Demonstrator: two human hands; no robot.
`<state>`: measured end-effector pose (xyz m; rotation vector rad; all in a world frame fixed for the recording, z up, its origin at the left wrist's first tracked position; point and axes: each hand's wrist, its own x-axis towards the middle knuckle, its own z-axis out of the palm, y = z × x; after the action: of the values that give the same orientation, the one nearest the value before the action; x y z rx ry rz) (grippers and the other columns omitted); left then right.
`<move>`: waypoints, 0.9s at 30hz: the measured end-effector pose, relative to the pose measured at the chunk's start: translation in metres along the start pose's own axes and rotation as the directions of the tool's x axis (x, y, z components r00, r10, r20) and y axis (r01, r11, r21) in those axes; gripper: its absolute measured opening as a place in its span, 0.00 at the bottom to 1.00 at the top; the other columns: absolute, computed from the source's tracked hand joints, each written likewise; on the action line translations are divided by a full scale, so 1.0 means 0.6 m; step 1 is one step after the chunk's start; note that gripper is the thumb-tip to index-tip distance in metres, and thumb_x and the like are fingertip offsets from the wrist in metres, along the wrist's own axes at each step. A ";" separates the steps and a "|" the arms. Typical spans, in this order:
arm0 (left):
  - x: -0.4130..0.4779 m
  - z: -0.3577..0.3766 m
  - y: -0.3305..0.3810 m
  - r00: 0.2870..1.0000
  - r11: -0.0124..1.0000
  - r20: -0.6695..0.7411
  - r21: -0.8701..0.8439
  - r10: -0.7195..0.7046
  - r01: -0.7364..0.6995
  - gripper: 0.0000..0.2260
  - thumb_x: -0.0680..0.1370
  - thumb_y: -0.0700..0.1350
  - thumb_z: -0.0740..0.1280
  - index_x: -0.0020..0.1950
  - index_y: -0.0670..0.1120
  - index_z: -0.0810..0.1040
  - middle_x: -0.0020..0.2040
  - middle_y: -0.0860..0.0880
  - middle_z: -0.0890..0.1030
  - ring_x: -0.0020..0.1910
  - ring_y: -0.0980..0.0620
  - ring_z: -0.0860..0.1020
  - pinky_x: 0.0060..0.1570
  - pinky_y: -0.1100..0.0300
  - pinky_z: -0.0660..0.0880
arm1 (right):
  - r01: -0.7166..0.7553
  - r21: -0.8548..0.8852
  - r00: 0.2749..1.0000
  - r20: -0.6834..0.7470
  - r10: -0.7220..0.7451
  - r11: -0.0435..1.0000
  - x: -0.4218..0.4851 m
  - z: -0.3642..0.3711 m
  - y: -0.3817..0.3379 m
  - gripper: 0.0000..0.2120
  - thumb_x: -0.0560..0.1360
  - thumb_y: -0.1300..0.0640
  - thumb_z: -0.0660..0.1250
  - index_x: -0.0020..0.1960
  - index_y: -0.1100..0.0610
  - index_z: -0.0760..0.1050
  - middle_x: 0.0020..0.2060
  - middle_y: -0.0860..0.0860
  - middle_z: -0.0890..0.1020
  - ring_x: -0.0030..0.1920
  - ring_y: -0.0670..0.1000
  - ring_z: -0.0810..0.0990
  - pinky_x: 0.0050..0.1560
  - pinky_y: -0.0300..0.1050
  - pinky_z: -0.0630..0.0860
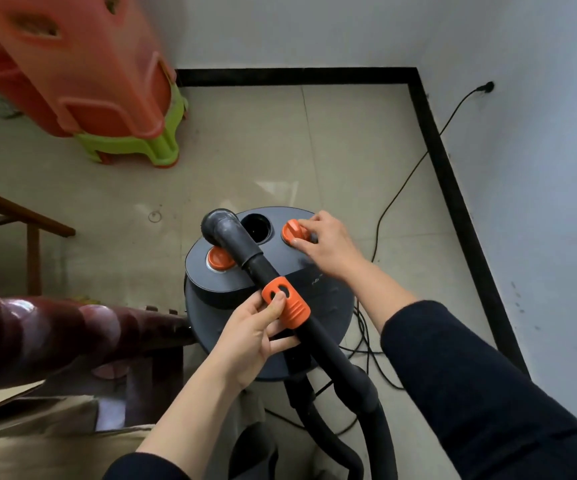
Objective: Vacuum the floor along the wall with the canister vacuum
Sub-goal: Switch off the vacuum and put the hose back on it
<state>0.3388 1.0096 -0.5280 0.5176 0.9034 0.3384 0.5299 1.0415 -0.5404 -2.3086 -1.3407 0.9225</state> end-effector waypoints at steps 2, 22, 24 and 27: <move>-0.003 0.007 -0.002 1.000 1.000 -0.005 0.001 0.006 -0.006 0.19 0.74 0.47 0.66 0.63 0.42 0.75 0.54 0.43 0.81 0.54 0.43 0.82 0.46 0.48 0.81 | -0.032 0.201 0.996 -0.077 0.048 0.979 -0.062 0.000 0.029 0.19 0.77 0.55 0.67 0.67 0.57 0.75 0.53 0.53 0.76 0.53 0.51 0.74 0.55 0.40 0.68; -0.061 0.169 -0.070 0.990 0.993 0.086 0.034 0.108 -0.112 0.13 0.77 0.48 0.62 0.58 0.43 0.73 0.56 0.42 0.77 0.57 0.42 0.80 0.47 0.48 0.81 | -0.496 0.460 0.850 0.087 0.519 0.736 -0.482 0.014 0.330 0.19 0.61 0.71 0.75 0.38 0.49 0.75 0.34 0.46 0.80 0.39 0.49 0.76 0.36 0.40 0.71; -0.076 0.174 -0.081 0.984 0.990 0.114 0.000 0.139 -0.140 0.14 0.77 0.49 0.65 0.59 0.42 0.73 0.55 0.42 0.78 0.57 0.43 0.80 0.47 0.49 0.81 | -0.497 0.375 0.868 0.206 0.452 0.783 -0.486 -0.033 0.348 0.17 0.56 0.69 0.76 0.37 0.53 0.76 0.34 0.48 0.79 0.38 0.48 0.76 0.39 0.43 0.73; -0.101 0.180 -0.100 0.967 0.983 0.178 -0.026 0.181 -0.179 0.25 0.67 0.54 0.77 0.58 0.43 0.76 0.54 0.44 0.81 0.57 0.44 0.81 0.50 0.50 0.80 | -0.465 0.201 0.814 0.481 0.327 0.862 -0.492 -0.103 0.356 0.16 0.50 0.65 0.73 0.36 0.58 0.73 0.31 0.50 0.77 0.33 0.48 0.75 0.33 0.38 0.71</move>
<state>0.3953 0.9000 -0.4669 0.6130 0.6808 0.4534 0.6069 0.6819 -0.5034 -2.2457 -0.7514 1.7340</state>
